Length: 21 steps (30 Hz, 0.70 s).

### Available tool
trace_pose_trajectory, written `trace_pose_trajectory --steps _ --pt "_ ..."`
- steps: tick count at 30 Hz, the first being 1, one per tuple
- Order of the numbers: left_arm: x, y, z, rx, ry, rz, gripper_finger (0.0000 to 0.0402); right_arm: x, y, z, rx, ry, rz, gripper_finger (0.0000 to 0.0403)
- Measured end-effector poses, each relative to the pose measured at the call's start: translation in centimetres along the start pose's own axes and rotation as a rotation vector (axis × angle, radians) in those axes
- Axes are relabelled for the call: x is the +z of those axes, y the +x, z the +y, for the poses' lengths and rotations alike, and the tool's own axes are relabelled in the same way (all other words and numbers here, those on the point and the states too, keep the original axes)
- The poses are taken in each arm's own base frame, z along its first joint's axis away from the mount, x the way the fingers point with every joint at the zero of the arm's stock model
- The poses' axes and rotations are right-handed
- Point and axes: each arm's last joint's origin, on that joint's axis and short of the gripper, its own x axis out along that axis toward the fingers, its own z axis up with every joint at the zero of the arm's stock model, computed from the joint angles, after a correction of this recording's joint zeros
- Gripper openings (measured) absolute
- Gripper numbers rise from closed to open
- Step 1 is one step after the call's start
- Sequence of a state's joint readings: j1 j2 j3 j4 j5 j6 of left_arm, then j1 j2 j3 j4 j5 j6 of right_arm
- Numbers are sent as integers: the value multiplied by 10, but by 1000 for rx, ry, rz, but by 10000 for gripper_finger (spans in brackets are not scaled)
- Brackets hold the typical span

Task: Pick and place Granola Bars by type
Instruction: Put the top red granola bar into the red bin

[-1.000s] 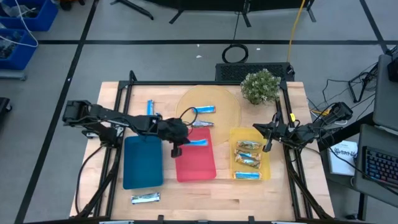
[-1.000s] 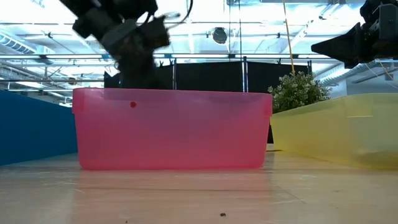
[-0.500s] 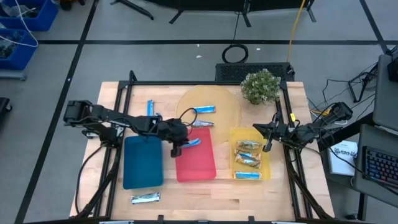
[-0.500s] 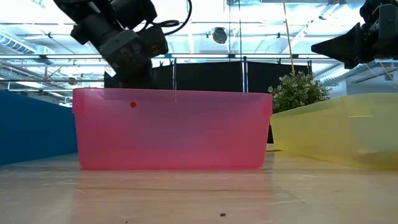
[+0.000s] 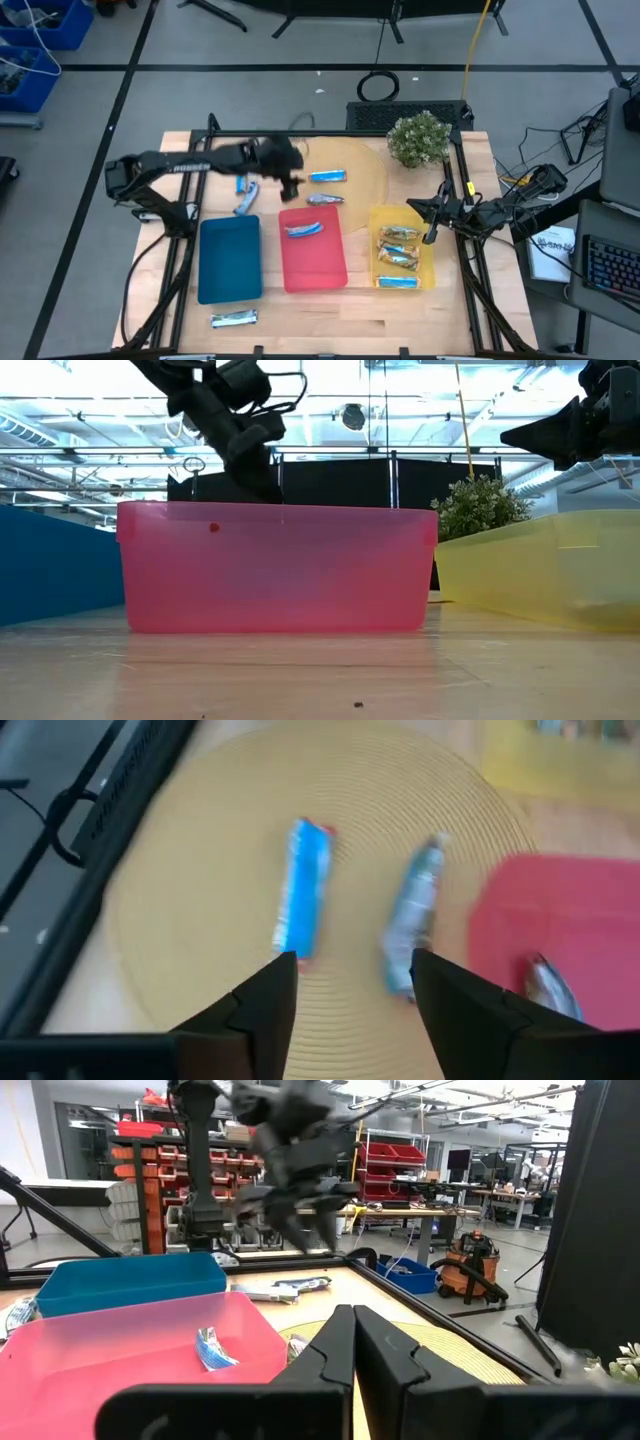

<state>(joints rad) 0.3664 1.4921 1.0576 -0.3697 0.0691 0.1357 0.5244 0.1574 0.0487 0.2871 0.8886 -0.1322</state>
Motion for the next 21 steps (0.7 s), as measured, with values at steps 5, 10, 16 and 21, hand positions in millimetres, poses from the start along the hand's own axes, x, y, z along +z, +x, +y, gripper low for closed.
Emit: trace_pose_trajectory --steps 5,10,16,21 --pt "5 6 38 -35 -32 23 207 0 0 0 0 -2 0 0" --pt "13 39 59 -55 -51 192 207 0 0 0 -1 -11 0 0" --pt "14 85 66 -126 -8 353 207 0 0 0 0 -12 1 0" --pt "7 108 67 -165 20 339 207 0 0 0 -1 -13 1 0"
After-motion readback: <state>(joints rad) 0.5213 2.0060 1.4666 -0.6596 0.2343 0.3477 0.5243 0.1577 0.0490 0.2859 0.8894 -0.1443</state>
